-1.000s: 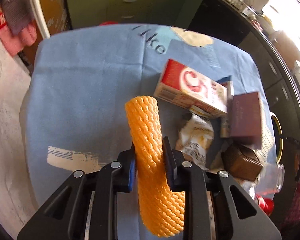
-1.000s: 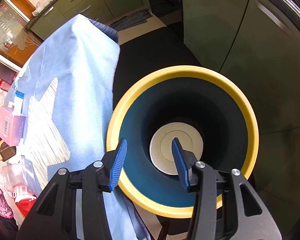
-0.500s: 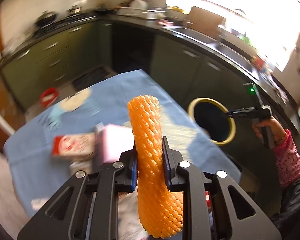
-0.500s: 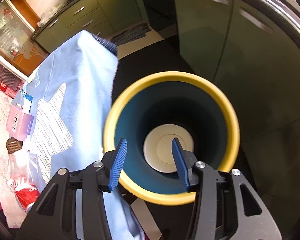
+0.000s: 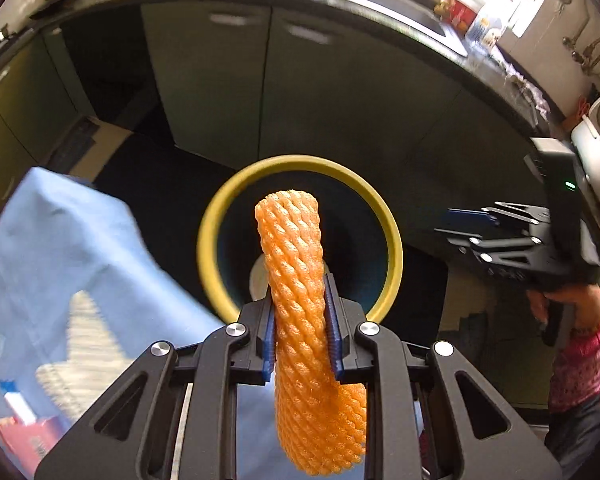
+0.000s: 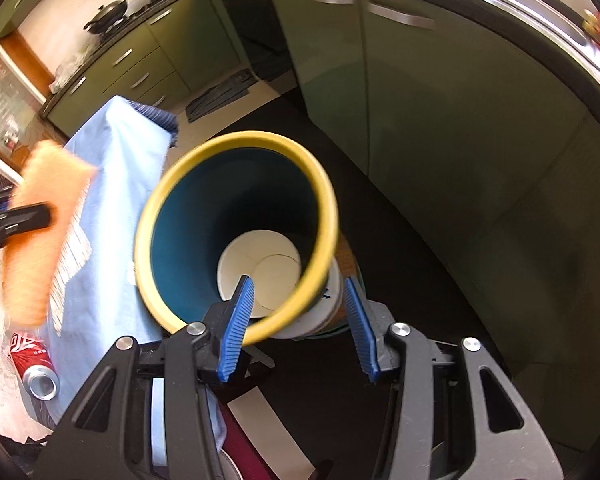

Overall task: Collect trash
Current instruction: 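Carry the foam net over the bin and open the left gripper, then grasp the red cola can with the right gripper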

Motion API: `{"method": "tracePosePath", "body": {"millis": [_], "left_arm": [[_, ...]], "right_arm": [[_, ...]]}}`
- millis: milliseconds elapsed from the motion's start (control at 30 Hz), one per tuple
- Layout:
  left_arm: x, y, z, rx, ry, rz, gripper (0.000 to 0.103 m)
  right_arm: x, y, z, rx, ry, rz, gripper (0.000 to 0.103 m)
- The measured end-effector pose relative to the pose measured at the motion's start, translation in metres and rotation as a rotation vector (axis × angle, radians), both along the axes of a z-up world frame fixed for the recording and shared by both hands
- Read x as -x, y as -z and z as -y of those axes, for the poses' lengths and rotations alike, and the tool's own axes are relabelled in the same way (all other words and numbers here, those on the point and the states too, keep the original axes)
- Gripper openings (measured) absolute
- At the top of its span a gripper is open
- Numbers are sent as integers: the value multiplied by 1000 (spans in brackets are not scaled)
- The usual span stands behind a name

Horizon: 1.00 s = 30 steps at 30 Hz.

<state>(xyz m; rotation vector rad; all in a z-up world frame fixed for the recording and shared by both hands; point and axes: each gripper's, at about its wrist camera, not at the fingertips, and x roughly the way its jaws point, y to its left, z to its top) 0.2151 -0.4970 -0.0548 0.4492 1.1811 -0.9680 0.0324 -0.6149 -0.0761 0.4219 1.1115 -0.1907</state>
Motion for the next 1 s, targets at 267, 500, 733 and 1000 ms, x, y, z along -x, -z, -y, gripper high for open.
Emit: {"method": "tracePosePath", "body": {"millis": [267,500,733,1000], "left_arm": [[-12,35,40,-35,-23,18,54],[2,-32,-10,84,-56,80,75],[32,-116,-132,251,-135,245,89],[63,-132,-316,312,-396,360,94]], "right_arm": [[10,10,16,7,36,-16,53],[-1,4,-8,25,-18,-5,54],[-11,-18,-68,70,-159,28,55],[-15,-55,-201,49,-597,110,55]]}}
